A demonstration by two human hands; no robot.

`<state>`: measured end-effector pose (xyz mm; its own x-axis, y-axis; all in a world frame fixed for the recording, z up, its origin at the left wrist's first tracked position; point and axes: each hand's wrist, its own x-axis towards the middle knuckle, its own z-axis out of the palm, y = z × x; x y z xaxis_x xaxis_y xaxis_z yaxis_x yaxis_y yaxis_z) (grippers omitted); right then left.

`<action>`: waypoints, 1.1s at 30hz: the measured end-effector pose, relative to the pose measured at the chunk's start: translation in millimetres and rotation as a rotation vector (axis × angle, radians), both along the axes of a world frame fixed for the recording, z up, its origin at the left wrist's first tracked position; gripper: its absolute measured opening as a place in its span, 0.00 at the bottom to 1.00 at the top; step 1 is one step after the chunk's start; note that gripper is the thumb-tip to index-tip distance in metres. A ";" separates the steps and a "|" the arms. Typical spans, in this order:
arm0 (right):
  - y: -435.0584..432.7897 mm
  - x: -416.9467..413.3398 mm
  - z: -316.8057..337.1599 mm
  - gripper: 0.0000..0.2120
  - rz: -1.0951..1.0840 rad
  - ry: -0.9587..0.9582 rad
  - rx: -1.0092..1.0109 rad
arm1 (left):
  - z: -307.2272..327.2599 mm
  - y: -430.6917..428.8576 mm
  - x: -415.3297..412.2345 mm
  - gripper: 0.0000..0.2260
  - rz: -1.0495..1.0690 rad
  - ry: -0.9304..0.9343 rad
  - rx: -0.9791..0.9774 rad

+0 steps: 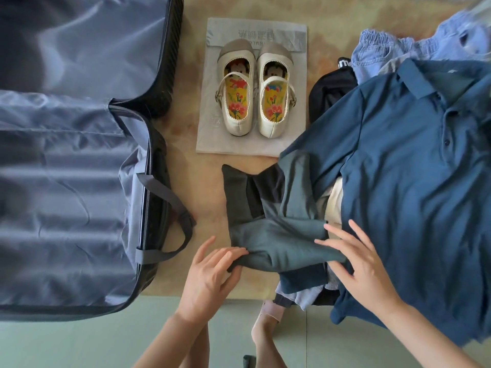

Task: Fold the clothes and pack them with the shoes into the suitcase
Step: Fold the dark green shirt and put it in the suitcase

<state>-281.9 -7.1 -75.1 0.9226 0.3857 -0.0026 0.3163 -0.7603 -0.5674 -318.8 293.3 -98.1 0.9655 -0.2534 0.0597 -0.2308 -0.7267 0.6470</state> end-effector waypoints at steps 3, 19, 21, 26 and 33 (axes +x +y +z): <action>14.4 7.8 2.9 0.20 -0.199 0.049 0.106 | 6.2 -5.0 18.5 0.09 0.147 0.035 -0.075; 77.0 137.4 -32.3 0.19 -0.766 0.271 -0.007 | -8.5 -20.0 124.6 0.29 0.594 0.729 -0.571; 73.2 134.4 -30.1 0.18 -0.757 0.316 0.062 | -12.1 -19.3 125.8 0.27 0.643 0.675 -0.548; 60.5 104.9 -27.1 0.23 -0.600 0.568 0.457 | -13.2 -29.0 127.0 0.27 0.792 0.597 -0.475; 74.3 105.4 -48.4 0.21 -0.756 0.345 0.159 | -21.2 -43.6 135.7 0.21 0.841 0.556 -0.305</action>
<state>-176.6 67.2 -123.5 0.8901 -0.3153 -0.3291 -0.4557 -0.6006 -0.6570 -183.1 249.7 -119.3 0.7343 0.4620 -0.4974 0.6578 -0.3032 0.6895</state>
